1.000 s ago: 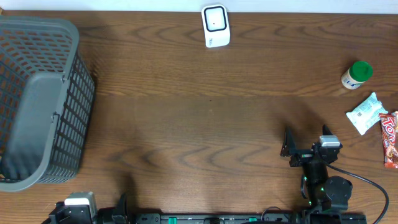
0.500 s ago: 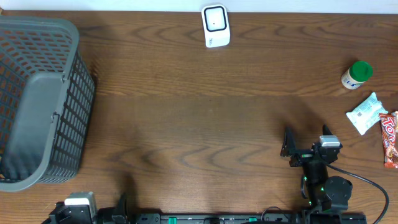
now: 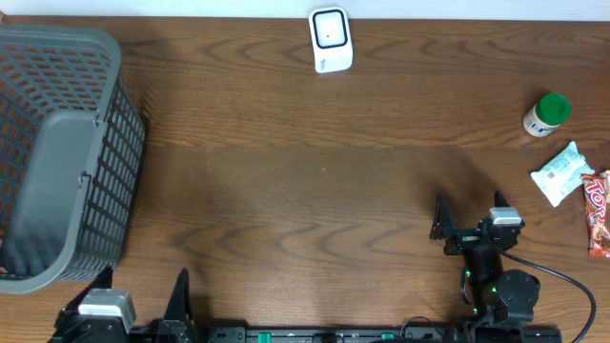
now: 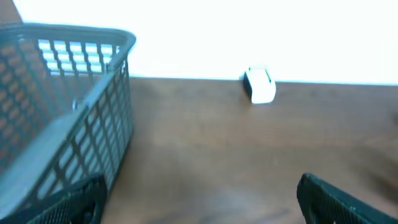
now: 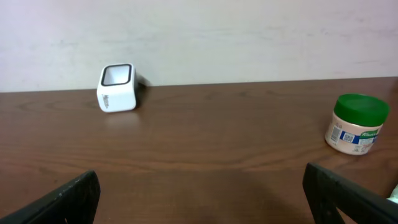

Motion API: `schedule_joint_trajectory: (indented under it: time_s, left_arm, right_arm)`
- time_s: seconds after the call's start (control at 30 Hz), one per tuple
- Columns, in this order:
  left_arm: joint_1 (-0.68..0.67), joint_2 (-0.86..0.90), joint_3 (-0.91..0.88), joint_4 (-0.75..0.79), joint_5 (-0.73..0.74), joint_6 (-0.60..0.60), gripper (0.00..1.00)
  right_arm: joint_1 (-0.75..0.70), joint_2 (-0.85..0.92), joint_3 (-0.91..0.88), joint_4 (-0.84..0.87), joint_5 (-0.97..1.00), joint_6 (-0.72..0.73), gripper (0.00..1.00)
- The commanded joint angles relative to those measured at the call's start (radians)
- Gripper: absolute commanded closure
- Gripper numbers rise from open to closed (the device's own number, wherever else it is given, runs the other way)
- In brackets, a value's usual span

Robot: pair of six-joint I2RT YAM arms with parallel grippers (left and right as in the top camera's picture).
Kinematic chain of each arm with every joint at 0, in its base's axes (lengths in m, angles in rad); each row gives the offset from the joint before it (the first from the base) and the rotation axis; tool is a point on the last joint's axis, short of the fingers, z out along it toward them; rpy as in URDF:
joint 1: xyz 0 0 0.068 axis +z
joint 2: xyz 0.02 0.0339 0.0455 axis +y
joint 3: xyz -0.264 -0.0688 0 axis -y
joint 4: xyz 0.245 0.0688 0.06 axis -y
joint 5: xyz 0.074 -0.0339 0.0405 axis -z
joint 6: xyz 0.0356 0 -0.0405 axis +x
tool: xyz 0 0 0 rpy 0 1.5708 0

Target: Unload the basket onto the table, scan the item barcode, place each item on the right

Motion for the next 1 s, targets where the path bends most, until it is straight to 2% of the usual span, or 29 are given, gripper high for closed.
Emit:
schedule_joint_trajectory:
  time_s: [0.0,0.2,0.37,0.47,0.6,0.97]
  left_arm:
    - [-0.005,-0.070,-0.112,0.092,0.020,0.046,0.02]
    - [-0.006,-0.206,-0.388,0.320,0.021,0.055,0.02]
    - [-0.012,-0.206,-0.571,0.470,0.019,0.057,0.02]
    - [-0.016,-0.206,-0.730,0.656,0.016,0.056,0.02]
    - [-0.016,-0.206,-0.881,0.829,0.016,0.056,0.02]
    - [-0.016,-0.206,-1.094,0.936,-0.018,0.056,0.02]
  right_arm:
    - [0.006,-0.007,-0.001,-0.003,0.006,0.010,0.01]
    - [0.006,-0.007,-0.001,-0.003,0.006,0.010,0.01]
    - [0.006,-0.007,-0.001,-0.003,0.005,0.010,0.01]
    - [0.006,-0.007,-0.001,-0.003,0.006,0.010,0.01]
    - [0.006,-0.007,-0.001,-0.003,0.005,0.010,0.01]
    - [0.006,-0.007,-0.001,-0.003,0.006,0.010,0.01]
